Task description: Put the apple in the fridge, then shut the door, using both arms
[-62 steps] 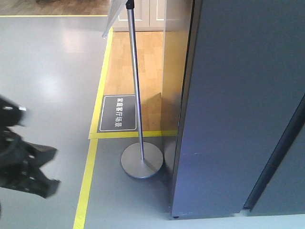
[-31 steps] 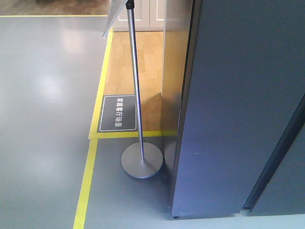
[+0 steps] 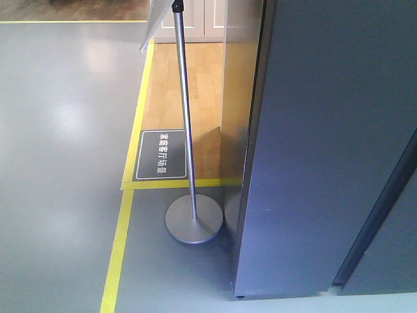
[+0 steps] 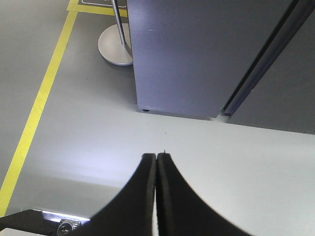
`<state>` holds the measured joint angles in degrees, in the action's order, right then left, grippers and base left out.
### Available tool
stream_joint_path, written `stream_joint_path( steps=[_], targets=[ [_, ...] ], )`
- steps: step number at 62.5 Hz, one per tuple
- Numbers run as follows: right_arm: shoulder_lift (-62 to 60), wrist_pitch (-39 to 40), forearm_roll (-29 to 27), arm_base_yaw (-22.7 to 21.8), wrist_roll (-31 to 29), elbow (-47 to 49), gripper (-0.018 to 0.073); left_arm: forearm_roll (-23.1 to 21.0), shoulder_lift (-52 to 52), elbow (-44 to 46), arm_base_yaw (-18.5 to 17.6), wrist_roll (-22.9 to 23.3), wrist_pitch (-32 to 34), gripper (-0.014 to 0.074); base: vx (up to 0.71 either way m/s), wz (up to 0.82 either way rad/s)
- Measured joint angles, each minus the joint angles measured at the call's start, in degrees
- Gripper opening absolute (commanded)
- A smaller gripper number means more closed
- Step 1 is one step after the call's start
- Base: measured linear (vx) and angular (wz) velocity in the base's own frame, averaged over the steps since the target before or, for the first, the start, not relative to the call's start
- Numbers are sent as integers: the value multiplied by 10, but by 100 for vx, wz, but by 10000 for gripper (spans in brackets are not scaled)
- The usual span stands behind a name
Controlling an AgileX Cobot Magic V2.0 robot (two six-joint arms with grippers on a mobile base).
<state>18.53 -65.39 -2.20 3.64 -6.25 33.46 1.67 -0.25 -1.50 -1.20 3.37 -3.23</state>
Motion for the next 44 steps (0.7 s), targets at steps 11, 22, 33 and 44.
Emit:
stream_joint_path(
  steps=[11, 22, 33, 44],
  targets=[
    [0, 0, -1, 0, 0, 0, -3, 2, -4, 0, 0, -3, 9, -6, 0, 0],
    [0, 0, -2, 0, 0, 0, -3, 2, -4, 0, 0, -4, 32, -6, 0, 0],
    [0, 0, -2, 0, 0, 0, -3, 2, -4, 0, 0, -5, 60, -6, 0, 0],
    [0, 0, -2, 0, 0, 0, -3, 2, -4, 0, 0, -5, 61, -6, 0, 0]
  ],
)
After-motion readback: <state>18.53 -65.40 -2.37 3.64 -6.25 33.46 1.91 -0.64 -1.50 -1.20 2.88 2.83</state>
